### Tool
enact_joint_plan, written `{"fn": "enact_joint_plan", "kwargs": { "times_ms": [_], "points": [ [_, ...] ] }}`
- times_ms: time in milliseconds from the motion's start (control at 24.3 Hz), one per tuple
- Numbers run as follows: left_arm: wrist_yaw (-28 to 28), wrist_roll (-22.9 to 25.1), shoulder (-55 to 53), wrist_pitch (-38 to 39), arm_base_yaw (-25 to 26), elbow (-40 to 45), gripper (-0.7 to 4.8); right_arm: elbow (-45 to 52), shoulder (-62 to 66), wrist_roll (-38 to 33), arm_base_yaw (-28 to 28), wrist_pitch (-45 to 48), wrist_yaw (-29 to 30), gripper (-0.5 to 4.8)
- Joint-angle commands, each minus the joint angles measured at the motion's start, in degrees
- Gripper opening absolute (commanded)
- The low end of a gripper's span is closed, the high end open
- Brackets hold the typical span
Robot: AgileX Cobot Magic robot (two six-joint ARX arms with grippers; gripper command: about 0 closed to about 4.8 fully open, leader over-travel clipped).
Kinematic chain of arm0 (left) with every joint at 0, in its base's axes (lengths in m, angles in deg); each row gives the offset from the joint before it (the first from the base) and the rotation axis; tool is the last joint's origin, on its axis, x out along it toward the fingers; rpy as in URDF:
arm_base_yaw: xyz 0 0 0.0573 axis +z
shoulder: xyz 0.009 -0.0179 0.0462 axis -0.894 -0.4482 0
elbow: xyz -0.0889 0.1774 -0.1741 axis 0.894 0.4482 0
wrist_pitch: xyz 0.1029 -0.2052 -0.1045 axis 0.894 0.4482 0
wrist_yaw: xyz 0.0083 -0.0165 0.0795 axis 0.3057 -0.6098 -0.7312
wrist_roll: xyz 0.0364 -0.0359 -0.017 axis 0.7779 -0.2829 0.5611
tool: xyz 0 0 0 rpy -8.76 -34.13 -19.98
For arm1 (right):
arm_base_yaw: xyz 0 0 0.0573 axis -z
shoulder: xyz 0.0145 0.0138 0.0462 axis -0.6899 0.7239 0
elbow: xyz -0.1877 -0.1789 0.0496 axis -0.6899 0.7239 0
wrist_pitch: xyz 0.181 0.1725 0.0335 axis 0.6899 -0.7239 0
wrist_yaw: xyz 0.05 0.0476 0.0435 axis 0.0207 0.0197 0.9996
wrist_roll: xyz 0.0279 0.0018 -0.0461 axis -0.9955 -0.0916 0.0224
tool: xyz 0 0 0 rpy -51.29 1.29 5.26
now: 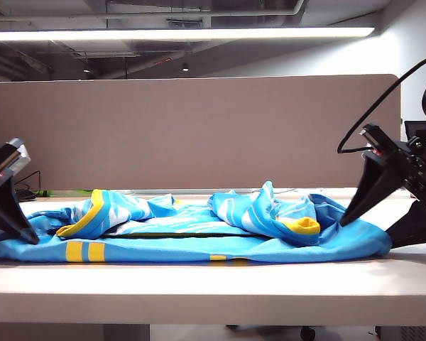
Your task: Fold the bottom side of the soccer jersey horizontally towards the center, about one-third of the way, then fold the sleeve back towards the center, creating a straight line along the edge of the the soccer jersey, and finally fold the bottom of the soccer jersey up towards the top, creating a neat rectangle.
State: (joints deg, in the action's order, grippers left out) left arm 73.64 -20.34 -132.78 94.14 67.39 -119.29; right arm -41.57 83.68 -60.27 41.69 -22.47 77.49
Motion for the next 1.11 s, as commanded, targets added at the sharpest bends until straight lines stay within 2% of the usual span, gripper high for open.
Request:
{"fn": "enact_joint_plan", "kwargs": {
  "times_ms": [41,82,124,330,453,577,701,824,1031,1113],
  "points": [
    [-2.86,0.02,-0.70,3.50,-0.39,1.03,0.07,0.63,0.66,-0.35,-0.48,-1.66,0.09,0.38],
    [-2.75,0.02,-0.70,3.52,-0.35,0.98,-0.06,0.61,0.66,-0.35,-0.46,-1.36,0.92,0.04],
    [-2.69,-0.04,-0.68,3.74,-0.28,0.96,-0.06,0.59,0.66,-0.37,-0.44,-1.11,2.14,-0.08],
    [0.07,0.92,0.96,10.10,-0.31,1.01,-0.06,0.68,-0.59,-0.46,-0.42,-3.50,6.25,-0.08],
    [-4.61,6.91,7.13,24.90,-1.16,1.01,-0.06,0.68,-7.04,4.57,-0.48,-12.81,5.70,-0.09],
    [-6.58,6.51,12.61,31.95,-2.71,1.01,-0.06,0.72,-12.94,5.86,-0.48,-19.08,5.49,-0.09],
    [-6.58,3.26,19.74,35.52,-5.84,0.98,-0.06,1.03,-19.96,6.67,-1.09,-23.76,5.46,-0.09],
    [-5.53,-2.60,27.41,35.43,-10.49,0.96,-0.06,1.11,-26.58,5.70,-2.51,-27.04,3.96,-0.09],
    [-4.44,-12.46,40.26,36.89,-21.51,0.98,-0.06,1.11,-37.33,4.87,-5.25,-34.25,1.16,-0.09],
    [-5.53,-14.62,44.09,37.27,-25.33,0.96,-0.06,1.14,-41.75,4.81,-5.42,-36.72,-0.02,-0.09]
  ]
}}
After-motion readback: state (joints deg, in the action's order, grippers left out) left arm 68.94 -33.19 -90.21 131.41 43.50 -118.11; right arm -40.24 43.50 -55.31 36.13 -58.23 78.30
